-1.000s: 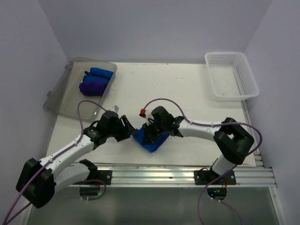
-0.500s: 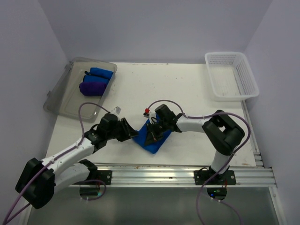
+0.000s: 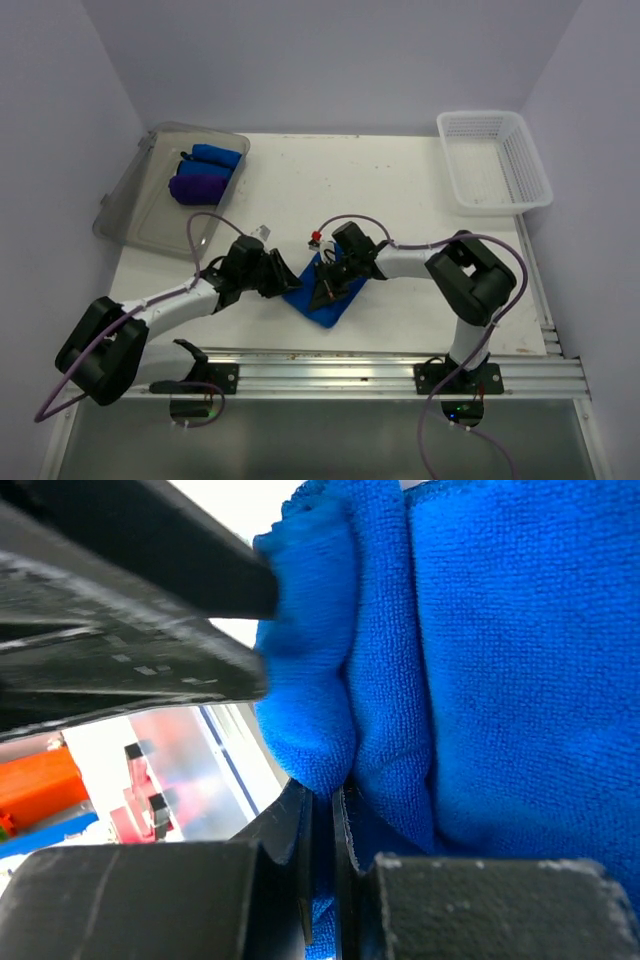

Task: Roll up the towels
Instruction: Roll the towel

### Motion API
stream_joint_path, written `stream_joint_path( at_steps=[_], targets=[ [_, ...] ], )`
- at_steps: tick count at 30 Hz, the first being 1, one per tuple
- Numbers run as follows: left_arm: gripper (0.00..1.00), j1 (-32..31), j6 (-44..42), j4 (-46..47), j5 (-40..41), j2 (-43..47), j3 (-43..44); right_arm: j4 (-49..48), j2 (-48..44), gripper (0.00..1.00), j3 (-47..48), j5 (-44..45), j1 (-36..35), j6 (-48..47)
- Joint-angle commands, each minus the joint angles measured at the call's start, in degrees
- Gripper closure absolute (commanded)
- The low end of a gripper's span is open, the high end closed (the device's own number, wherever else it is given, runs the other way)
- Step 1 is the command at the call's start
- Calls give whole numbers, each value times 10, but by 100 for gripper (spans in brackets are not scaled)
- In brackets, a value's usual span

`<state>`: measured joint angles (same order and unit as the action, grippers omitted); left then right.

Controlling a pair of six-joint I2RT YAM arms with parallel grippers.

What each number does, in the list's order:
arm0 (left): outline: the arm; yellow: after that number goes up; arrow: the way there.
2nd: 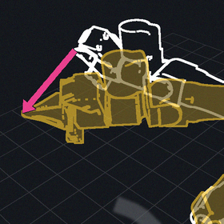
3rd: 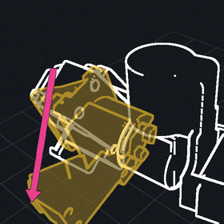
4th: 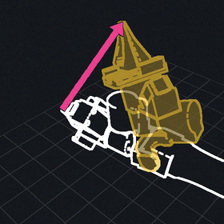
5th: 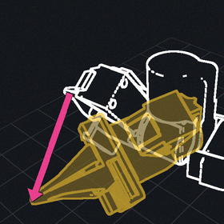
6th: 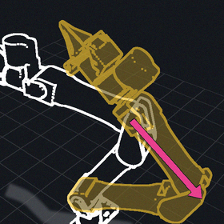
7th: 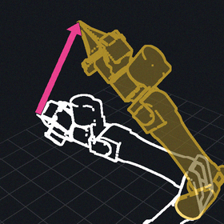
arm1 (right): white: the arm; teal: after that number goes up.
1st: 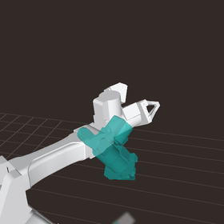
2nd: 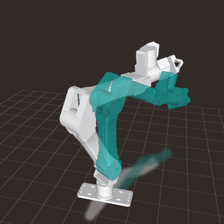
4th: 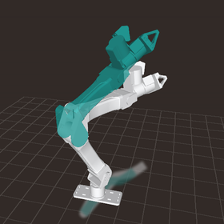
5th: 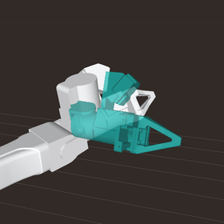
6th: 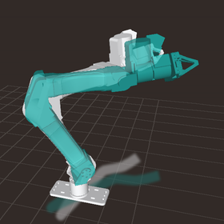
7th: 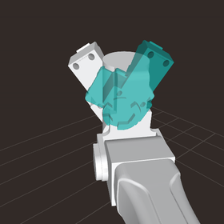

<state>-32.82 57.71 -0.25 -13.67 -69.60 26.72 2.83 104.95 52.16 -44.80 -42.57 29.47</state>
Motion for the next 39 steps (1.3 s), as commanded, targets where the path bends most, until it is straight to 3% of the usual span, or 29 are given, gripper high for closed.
stream_joint_path(
  at_steps=[1,4,8,11,20,28,33,37,38,39],
  targets=[
    [65,-4,-23,38,4,-39,25,9,-13,100,11,15,5,1],
    [66,-2,-25,39,7,-75,32,38,-46,95,8,65,4,-10],
    [66,-2,-29,32,7,-98,37,95,-103,59,2,138,4,-23],
    [66,-3,-34,15,13,-106,41,125,-157,47,-5,176,2,-33],
    [66,-2,-44,3,8,-135,54,204,-244,37,-12,274,-45,-108],
    [66,-3,-45,3,4,-149,60,170,-207,37,-22,312,-83,-130],
    [66,-2,-45,3,6,-149,61,142,-185,48,-29,293,-84,-126],
    [66,-1,-47,-16,7,-149,62,130,-169,70,-34,278,-81,-114],
    [66,-1,-47,-19,7,-149,62,124,-168,81,-35,257,-79,-111],
    [66,0,-49,-22,8,-146,62,118,-170,86,-37,242,-73,-107]
  ],
)
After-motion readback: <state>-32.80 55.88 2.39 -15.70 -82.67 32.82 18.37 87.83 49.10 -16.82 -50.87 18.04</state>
